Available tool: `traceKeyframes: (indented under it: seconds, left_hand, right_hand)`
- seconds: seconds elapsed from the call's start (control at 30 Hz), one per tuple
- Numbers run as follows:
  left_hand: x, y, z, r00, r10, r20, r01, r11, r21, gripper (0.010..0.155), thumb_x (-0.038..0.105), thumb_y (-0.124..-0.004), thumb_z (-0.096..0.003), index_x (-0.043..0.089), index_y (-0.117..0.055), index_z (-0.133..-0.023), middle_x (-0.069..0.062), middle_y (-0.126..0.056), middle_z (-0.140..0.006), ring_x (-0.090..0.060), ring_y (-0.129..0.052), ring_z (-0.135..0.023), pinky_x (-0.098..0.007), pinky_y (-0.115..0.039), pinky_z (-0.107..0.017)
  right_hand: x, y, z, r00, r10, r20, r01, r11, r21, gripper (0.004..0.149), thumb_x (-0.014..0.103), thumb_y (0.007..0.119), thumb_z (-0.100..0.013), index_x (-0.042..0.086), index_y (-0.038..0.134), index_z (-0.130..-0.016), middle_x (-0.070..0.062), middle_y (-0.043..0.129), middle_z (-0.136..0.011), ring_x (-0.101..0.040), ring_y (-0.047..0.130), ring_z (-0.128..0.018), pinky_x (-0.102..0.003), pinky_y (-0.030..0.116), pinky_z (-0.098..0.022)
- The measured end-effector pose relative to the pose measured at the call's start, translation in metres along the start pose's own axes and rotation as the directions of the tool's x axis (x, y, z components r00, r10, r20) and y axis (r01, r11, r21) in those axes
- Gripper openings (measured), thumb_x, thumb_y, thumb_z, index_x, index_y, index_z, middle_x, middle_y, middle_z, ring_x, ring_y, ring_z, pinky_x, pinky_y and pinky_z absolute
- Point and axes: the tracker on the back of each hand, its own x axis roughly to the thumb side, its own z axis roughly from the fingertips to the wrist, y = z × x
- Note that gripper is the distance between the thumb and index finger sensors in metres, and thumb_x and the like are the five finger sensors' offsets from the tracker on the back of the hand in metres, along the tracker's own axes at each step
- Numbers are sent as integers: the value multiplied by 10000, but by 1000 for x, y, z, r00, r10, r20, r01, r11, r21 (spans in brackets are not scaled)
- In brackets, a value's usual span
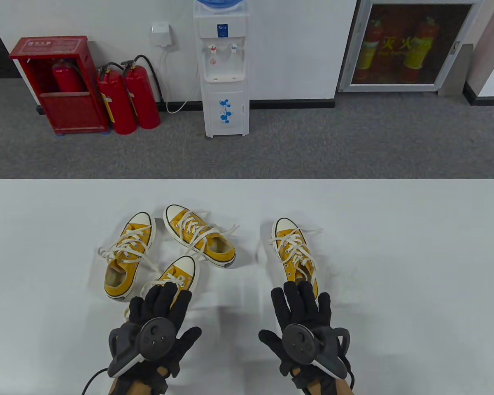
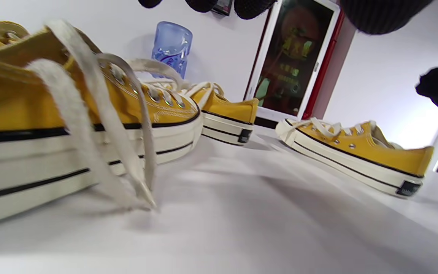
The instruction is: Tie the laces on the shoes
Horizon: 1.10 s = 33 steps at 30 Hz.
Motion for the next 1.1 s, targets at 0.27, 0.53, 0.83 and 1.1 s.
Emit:
traceKeyframes:
  seconds: [0.27, 0.53, 0.83, 1.1]
  left_hand:
    - [-33, 16, 0, 992, 72, -101, -67, 996, 51, 726, 592, -705, -489, 341, -479, -1132, -65, -453, -1254, -465, -523, -1142, -758, -406, -751]
    - [-67, 21, -2, 969, 131, -208, -123, 991, 54, 601, 395, -758, -511, 326, -603, -1088, -58, -601, -1207, -422, -702, -1056, -693, -541, -731]
    - [-92, 11, -6, 946, 143, -290, -151, 988, -6, 585, 262, -806, -483, 313, -677, -1051, -62, -716, -1140, -366, -835, -902, -625, -646, -662]
    - [-96, 5, -11, 947, 88, -308, -95, 995, -8, 527, 284, -855, -468, 352, -767, -983, -42, -825, -1041, -303, -920, -741, -583, -712, -607]
  right_hand:
    - [-4, -3, 0, 1000, -19, -17, 18, 1000, -11, 921, 682, 689, -376, 249, 375, -1126, -37, 190, -1182, -426, 199, -1121, -733, 141, -720]
    - [-5, -2, 0, 1000, -21, -21, 21, 1000, -8, 915, 679, 691, -377, 247, 388, -1125, -40, 196, -1182, -425, 202, -1122, -733, 144, -721]
    - [-5, -1, -1, 1000, -21, -19, 21, 1000, 13, 910, 679, 690, -378, 243, 404, -1123, -43, 206, -1183, -427, 216, -1121, -734, 152, -720]
    - [-5, 0, -1, 1000, -18, -14, 18, 1000, 20, 903, 677, 692, -379, 242, 416, -1121, -43, 214, -1183, -427, 223, -1122, -735, 158, -721]
